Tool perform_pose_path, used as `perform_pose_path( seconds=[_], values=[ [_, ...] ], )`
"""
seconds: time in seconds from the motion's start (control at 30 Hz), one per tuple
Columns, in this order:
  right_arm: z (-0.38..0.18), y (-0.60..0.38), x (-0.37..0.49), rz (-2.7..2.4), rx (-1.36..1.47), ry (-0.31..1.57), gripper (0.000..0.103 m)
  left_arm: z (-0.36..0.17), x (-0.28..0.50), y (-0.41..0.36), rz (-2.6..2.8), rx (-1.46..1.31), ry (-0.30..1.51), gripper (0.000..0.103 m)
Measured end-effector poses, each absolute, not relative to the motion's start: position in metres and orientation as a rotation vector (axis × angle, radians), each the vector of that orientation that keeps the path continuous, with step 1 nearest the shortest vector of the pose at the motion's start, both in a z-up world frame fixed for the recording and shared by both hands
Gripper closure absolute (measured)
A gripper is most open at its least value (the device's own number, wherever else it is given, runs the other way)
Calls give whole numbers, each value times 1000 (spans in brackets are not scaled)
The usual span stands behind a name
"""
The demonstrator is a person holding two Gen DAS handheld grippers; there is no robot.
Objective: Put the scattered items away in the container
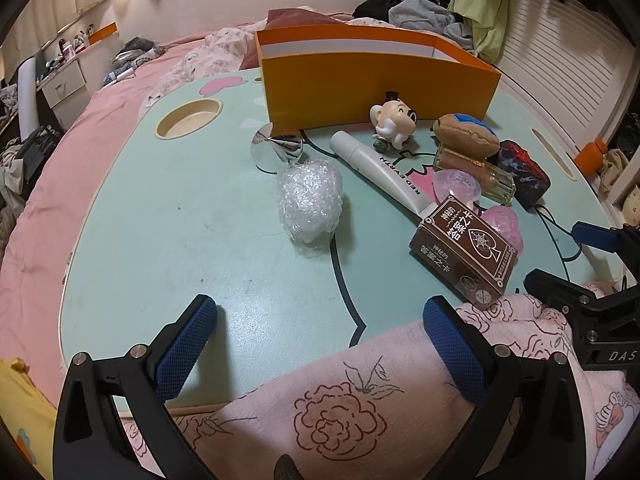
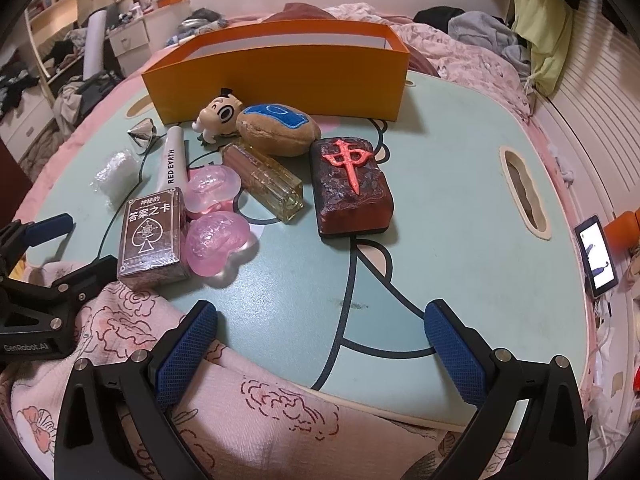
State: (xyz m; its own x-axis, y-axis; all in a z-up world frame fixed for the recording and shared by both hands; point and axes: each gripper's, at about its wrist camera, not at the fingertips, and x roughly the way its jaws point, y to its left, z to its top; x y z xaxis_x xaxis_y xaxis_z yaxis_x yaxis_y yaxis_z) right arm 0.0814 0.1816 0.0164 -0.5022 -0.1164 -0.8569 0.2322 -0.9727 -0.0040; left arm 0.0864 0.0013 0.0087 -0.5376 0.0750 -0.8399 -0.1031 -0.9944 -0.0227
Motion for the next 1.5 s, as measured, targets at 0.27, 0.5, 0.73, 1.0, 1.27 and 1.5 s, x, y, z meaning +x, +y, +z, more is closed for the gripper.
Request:
perform_pose_path(
  seconds=[0.27, 0.5, 0.73, 1.0, 1.27, 1.5],
  values=[
    [17, 181, 83, -2565, 1428, 173, 0, 11, 88, 0, 2667, -1444, 25, 0],
    [26, 186, 93, -2647, 1344, 125, 16, 33, 90, -22, 2759, -1285, -99, 19],
    [34, 193, 97, -2682, 1280, 61, 20, 23, 55, -35, 2716, -1310, -253, 35],
    [35, 200, 97, -2677, 1276, 17, 20, 20, 48, -26, 2743, -1316, -162, 71],
    [50, 217, 82, -2741, 1153, -94, 26, 52, 99, -28, 2989, -1069, -139, 71],
    [35, 203, 49, -2657, 1261, -32, 63, 49, 101, -23, 2988, -1049, -105, 71]
  ],
)
